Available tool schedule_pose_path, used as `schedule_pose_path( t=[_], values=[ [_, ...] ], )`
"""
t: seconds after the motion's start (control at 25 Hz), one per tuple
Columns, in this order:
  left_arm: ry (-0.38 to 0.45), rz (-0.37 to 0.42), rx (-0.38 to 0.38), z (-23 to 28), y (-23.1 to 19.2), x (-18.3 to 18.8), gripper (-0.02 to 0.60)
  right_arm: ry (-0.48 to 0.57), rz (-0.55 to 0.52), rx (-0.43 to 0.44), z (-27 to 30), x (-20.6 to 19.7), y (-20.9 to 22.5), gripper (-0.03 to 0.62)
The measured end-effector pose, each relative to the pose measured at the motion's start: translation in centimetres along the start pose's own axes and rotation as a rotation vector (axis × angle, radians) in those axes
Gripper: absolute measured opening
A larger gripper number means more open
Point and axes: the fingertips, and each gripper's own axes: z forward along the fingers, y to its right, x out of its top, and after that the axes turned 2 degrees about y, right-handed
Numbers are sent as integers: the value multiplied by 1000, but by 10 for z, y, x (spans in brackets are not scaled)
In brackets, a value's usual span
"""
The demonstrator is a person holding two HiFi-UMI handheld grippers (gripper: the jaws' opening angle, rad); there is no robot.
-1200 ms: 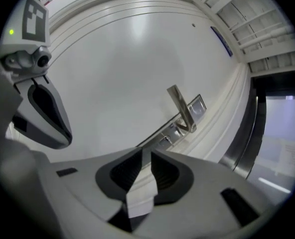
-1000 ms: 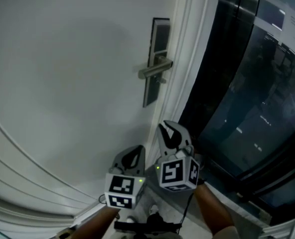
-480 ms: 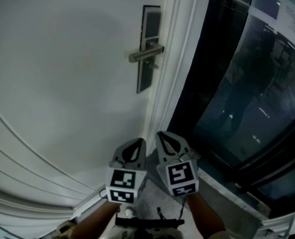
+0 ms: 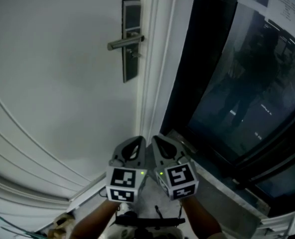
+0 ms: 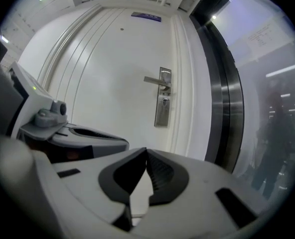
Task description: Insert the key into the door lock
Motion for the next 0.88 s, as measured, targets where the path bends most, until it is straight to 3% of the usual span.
schedule_pose_path(
  t=[0.24,0.68,0.88],
  values=[
    [-3,12,8,-9,40,-6,3,26,107,28,-37,-8,2,6],
    [-7,27,42,-50,113,-20,3,32,116,52,-119,-36,6,5],
    [-9,28,63,-71,138,-24,3,60,149,79,-149,-30,-5,5]
  ],
)
